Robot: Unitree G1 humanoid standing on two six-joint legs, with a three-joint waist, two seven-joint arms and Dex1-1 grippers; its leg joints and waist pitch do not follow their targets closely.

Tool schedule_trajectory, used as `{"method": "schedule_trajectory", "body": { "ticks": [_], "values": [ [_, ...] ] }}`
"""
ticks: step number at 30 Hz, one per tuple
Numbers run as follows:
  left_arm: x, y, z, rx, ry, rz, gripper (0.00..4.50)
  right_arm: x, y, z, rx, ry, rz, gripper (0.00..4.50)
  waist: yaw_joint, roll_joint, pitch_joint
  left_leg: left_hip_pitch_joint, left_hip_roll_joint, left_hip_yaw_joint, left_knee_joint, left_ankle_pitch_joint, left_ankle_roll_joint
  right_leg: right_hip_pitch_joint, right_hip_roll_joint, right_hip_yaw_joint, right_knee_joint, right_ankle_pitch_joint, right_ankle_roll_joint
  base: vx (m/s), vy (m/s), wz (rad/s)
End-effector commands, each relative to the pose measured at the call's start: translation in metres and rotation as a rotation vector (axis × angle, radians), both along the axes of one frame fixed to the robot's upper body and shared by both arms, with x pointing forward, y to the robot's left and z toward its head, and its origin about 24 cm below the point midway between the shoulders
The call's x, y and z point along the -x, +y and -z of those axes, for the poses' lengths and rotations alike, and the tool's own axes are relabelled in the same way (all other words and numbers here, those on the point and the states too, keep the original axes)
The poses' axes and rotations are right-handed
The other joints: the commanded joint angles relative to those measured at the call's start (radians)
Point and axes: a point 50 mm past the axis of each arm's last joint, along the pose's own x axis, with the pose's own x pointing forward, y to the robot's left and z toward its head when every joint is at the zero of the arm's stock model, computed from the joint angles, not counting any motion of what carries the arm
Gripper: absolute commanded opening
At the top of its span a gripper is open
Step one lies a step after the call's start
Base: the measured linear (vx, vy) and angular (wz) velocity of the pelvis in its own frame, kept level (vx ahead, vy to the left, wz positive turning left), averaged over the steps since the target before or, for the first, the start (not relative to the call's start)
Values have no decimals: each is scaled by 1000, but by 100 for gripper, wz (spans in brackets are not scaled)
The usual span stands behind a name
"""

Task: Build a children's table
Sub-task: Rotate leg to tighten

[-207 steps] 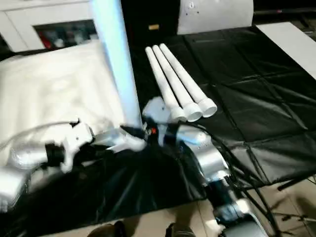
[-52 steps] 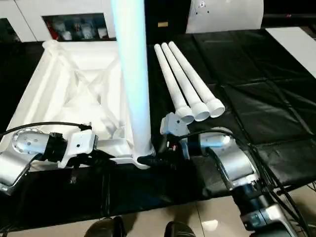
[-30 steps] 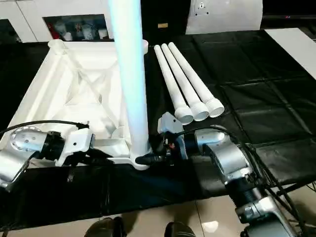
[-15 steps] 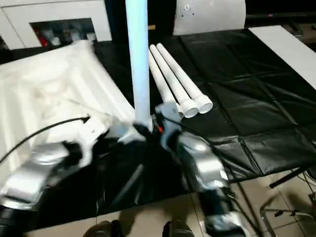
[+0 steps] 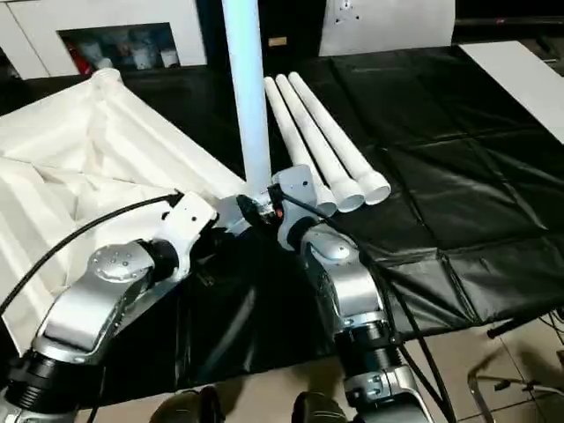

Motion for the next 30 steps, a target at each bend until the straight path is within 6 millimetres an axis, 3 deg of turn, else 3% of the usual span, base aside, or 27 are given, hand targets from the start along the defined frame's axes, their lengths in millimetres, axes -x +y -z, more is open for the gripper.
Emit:
{"method": "schedule_trajectory", "body": {
  "ticks": [1,2,8,14,22,27,30],
  "values": [
    [0,5,3,-29,-6,36,0,10,9,-2,-20,-15,-135,415,0,2,-60,17,61,-28,-57,-87,93,52,-89,62,-66,3,-219,0,0,0],
    [0,7,3,-33,0,53,0,11,6,-3,-14,-27,-152,435,-1,1,-60,15,61,-28,-56,-77,92,53,-89,62,-64,16,-218,0,0,0],
    [4,26,7,-64,18,218,0,21,-23,-14,45,-91,-330,446,2,-3,-62,15,59,-27,-51,-49,128,53,-88,62,-58,68,-217,0,0,0],
    [17,37,9,-77,68,495,0,21,-46,-19,111,-92,-470,446,8,5,-63,20,62,-26,-48,-36,148,48,-88,60,-53,95,-245,0,0,0],
    [22,41,9,-68,124,670,0,22,-55,-15,236,-40,-686,446,27,5,-64,21,65,-22,-47,-53,137,48,-91,61,-51,79,-269,0,0,0],
    [22,46,10,-100,150,755,0,21,-51,-12,259,-18,-800,430,25,0,-63,20,66,-23,-49,-83,124,49,-92,59,-53,23,-265,0,0,0],
    [21,48,10,-119,150,768,0,21,-50,-12,264,-12,-827,418,26,1,-64,20,66,-23,-48,-71,126,48,-91,59,-51,38,-267,0,0,0]
  ]
}}
